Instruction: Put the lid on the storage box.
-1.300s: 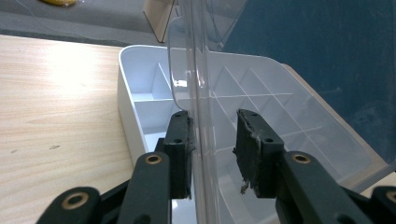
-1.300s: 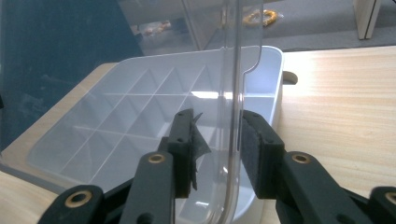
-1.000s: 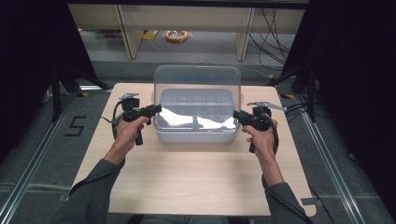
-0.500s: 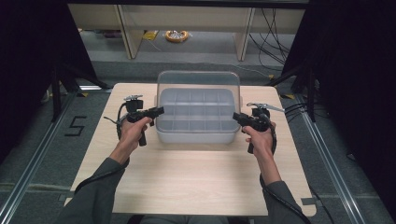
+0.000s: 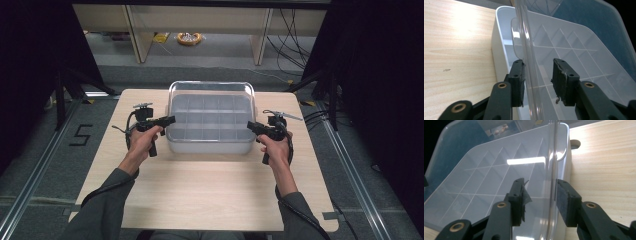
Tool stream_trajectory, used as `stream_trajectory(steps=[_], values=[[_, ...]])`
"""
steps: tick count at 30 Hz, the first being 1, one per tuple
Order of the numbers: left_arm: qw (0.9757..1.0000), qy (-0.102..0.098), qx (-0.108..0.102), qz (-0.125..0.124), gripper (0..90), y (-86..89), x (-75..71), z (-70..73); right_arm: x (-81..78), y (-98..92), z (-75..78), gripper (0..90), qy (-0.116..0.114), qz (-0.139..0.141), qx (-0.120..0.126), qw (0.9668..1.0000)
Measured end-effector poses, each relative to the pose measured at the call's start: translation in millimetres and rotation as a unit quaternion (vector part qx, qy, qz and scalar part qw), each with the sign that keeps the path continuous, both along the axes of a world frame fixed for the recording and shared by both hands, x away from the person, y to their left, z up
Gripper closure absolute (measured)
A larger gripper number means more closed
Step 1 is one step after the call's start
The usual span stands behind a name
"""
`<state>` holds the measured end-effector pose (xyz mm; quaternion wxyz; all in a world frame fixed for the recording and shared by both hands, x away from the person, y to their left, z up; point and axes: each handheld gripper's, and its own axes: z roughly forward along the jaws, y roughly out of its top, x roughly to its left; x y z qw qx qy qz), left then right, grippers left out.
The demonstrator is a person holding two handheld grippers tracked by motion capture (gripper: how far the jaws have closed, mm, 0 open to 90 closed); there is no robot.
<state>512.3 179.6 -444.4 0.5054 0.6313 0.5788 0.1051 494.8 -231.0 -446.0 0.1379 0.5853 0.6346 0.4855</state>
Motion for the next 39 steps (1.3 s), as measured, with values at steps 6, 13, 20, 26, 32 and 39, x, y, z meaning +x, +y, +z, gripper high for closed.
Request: stream_trajectory(steps=[6,13,20,26,32,39], values=[[1.0000,0.007,-0.003,0.002,60.9,1.7,3.6,-5.3,2.0,1.3,-3.1,60.7,0.005,-0.003,0.007,1.0000],[1.0000,0.007,-0.001,0.000,57.9,0.6,4.7,-9.3,-3.5,9.8,0.2,59.9,0.066,-0.029,0.064,0.9954],[1.0000,0.001,0.000,-0.003,56.8,0.5,4.1,-11.2,-4.0,9.5,0.3,59.9,0.070,-0.029,0.067,0.9949],[1.0000,-0.005,0.008,0.000,55.4,-2.0,2.0,-11.3,-3.5,10.0,-0.2,59.5,0.066,-0.032,0.065,0.9952],[0.9997,-0.006,0.021,0.006,53.6,-5.5,0.8,-10.2,-3.0,9.8,-0.9,59.3,0.061,-0.029,0.063,0.9958],[0.9996,-0.001,0.026,0.009,52.7,-6.9,1.6,-8.5,1.4,5.4,-5.6,59.1,0.016,-0.016,0.028,0.9993]])
